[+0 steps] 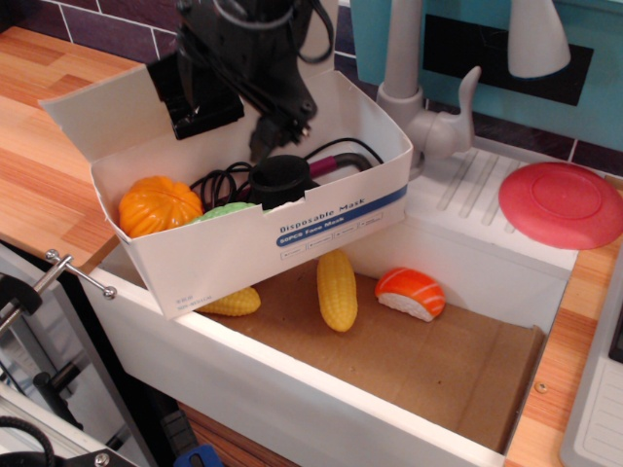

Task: Open white1fbox flap

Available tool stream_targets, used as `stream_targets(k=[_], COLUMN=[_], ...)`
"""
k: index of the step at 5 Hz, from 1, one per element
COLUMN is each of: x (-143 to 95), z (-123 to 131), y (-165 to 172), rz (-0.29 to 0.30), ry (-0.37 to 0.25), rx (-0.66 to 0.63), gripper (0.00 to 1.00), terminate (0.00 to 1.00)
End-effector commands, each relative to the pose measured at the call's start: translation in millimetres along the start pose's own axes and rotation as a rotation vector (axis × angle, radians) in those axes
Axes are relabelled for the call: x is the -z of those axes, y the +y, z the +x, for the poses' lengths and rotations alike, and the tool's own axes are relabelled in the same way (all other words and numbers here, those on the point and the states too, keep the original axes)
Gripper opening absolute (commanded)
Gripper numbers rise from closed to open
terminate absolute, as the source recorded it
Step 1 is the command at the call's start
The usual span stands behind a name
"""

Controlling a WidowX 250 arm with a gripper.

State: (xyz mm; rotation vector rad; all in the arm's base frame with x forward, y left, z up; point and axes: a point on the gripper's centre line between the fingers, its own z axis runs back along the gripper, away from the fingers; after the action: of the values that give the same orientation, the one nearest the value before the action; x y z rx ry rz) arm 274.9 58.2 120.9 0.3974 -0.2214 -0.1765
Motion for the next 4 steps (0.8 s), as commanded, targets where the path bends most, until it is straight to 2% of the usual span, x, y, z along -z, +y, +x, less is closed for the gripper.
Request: stream_targets(k=[1,3,4], x=[-6.0,27.1,45.5], z=[26.2,54.1,59.3], y=[41.2,74.8,82.6], rz=[0.073,0.08,0.053], ry=[-0.073,-0.141,-0.178], rx=[0.092,0.214,0.232], gripper=[1.0,1.0,1.0], terminate=[0.0,0.0,0.0])
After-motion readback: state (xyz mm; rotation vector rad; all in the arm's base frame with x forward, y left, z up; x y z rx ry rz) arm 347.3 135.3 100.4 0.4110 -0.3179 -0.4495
